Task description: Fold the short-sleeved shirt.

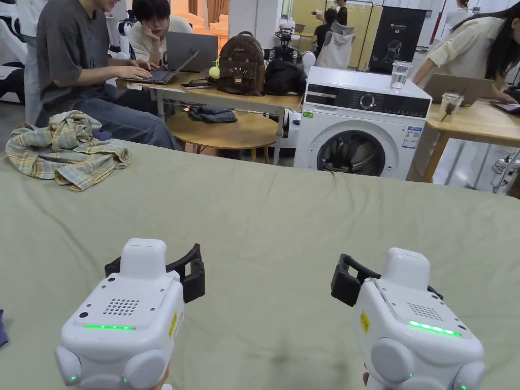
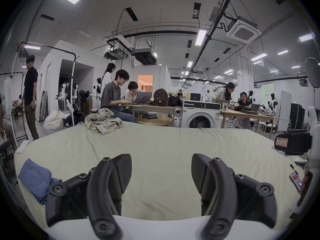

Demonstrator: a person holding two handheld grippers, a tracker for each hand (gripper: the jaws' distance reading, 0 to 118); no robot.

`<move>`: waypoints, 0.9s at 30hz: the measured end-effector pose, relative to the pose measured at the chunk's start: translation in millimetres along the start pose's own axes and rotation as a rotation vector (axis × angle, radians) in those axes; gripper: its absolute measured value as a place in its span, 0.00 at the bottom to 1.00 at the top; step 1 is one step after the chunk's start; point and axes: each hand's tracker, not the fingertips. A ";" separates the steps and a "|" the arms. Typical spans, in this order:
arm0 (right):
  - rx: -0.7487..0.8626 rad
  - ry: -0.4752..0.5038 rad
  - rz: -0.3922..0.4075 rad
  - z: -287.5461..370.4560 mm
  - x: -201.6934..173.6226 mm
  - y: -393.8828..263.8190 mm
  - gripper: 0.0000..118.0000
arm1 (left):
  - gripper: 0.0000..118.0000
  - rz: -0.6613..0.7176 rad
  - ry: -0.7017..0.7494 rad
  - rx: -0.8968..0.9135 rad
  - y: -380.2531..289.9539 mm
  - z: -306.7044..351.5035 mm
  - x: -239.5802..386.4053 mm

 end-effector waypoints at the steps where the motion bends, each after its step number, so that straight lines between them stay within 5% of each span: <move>1: -0.001 0.001 -0.002 -0.4 0.5 -0.1 0.75 | 0.61 -0.008 0.001 0.006 -0.2 0.3 0.8; 27: -0.003 -0.009 0.045 -1.6 -5.5 -4.6 0.75 | 0.61 -0.028 -0.018 -0.018 -0.3 -0.5 -0.8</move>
